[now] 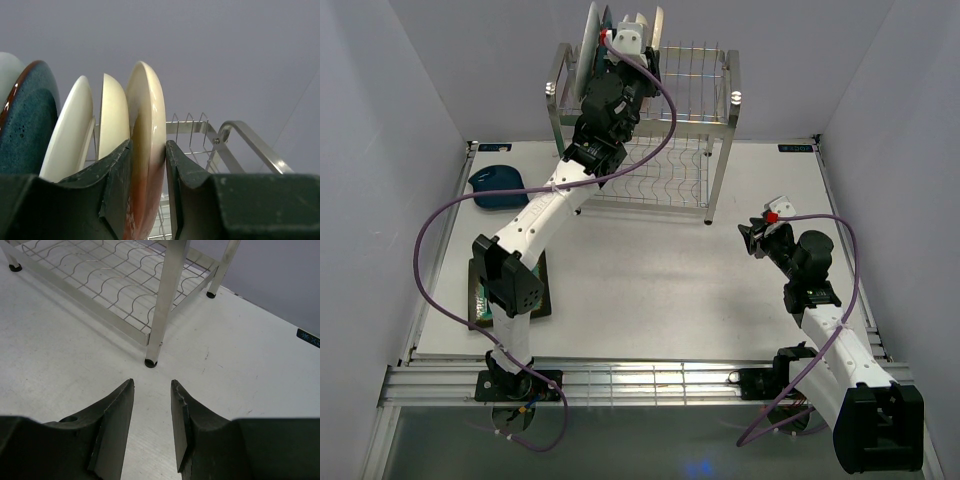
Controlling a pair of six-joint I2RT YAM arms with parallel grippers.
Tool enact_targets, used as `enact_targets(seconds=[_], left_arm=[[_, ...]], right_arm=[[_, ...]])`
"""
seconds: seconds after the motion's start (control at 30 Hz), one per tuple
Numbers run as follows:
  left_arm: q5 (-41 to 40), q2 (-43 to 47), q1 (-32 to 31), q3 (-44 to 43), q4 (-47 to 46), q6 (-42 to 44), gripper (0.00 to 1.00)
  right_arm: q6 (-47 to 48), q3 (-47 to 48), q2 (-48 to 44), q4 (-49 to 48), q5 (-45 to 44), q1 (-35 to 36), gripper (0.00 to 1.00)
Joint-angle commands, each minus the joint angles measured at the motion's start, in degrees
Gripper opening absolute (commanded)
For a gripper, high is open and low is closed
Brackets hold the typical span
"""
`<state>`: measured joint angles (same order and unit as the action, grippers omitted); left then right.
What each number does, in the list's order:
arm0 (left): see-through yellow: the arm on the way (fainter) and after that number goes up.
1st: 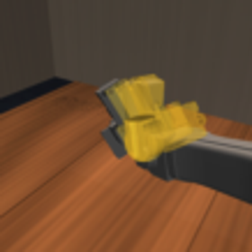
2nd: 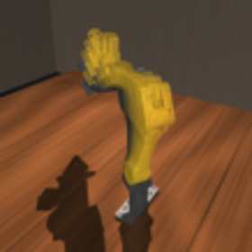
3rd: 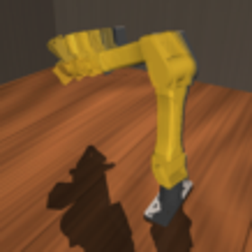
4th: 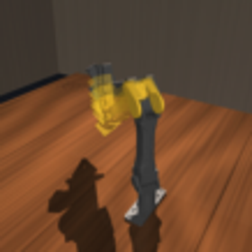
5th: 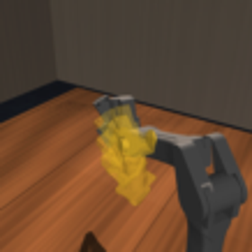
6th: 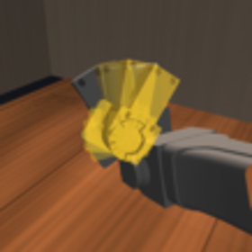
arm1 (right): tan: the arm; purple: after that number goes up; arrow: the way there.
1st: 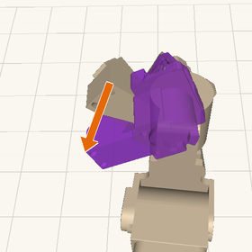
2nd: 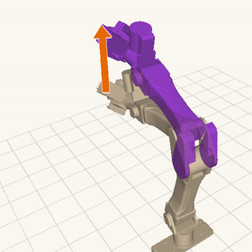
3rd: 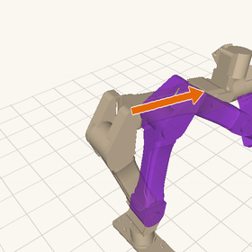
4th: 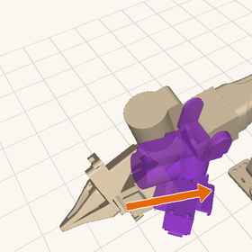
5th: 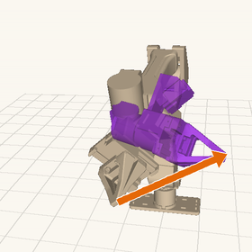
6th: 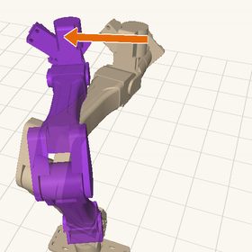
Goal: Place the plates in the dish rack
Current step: Insert the plate into the dish rack.
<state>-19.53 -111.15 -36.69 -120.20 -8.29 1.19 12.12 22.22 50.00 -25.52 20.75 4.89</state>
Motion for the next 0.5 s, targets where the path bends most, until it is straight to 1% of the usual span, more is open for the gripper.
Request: enact_targets(seconds=[0.0,0.23,0.33,0.37,0.47], left_arm=[[-0.3,3.8,-0.2,-2.3,-1.6,-0.7,0.43],[-0.9,3.1,-0.1,-4.9,0.6,-0.7,0.44],[-0.6,4.0,-0.1,-4.2,0.2,-0.7,0.44],[-0.1,4.4,-0.1,-3.9,0.0,-2.4,0.45],[0.5,6.3,-0.1,-3.0,0.1,-3.4,0.45]], right_arm=[[-0.3,0.7,0.1,-2.3,0.4,-0.2,0.42],[-0.3,0.9,0.3,-2.2,0.5,-0.2,0.41],[-0.3,0.9,0.4,-2.3,0.5,-0.2,0.41],[-0.3,0.9,0.5,-2.2,0.5,-0.2,0.41],[-0.3,0.9,0.5,-2.2,0.6,-0.2,0.42]])
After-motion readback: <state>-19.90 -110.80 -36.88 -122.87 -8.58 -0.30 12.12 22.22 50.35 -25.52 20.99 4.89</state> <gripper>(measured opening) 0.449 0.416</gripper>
